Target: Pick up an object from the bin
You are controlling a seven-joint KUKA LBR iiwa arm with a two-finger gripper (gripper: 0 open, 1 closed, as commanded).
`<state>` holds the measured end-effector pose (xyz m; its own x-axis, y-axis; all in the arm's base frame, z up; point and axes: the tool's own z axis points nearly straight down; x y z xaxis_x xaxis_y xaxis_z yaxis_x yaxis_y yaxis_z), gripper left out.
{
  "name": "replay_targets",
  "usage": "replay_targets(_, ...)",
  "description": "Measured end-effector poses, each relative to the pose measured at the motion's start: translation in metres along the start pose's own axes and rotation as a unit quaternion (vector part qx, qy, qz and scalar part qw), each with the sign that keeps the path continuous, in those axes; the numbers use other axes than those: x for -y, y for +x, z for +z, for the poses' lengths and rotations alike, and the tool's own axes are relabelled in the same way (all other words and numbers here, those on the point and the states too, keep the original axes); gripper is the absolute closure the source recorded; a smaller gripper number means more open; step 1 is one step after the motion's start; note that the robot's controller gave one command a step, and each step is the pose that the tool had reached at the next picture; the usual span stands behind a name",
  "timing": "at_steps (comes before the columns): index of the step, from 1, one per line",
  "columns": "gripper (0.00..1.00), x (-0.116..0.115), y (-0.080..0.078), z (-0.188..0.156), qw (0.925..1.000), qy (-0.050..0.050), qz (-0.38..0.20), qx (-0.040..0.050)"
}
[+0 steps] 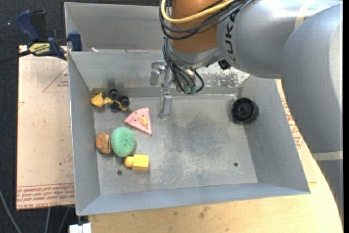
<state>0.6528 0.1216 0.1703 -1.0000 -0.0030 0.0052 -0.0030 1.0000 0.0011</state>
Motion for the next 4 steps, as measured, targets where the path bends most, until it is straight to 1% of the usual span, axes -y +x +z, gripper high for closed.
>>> replay_targets(1, 0.0, 0.0, -0.001, -0.005, 1.0, 0.0, 0.001, 0.0036)
replay_targets(2, 0.0, -0.043, 0.028, 0.053, 0.9997, -0.001, 0.025, 0.0058)
replay_targets(3, 0.0, -0.051, 0.045, 0.078, 0.9983, -0.001, -0.058, 0.0011)
replay_targets(4, 0.0, -0.045, 0.044, 0.08, 0.9937, 0.0, -0.112, 0.0022)
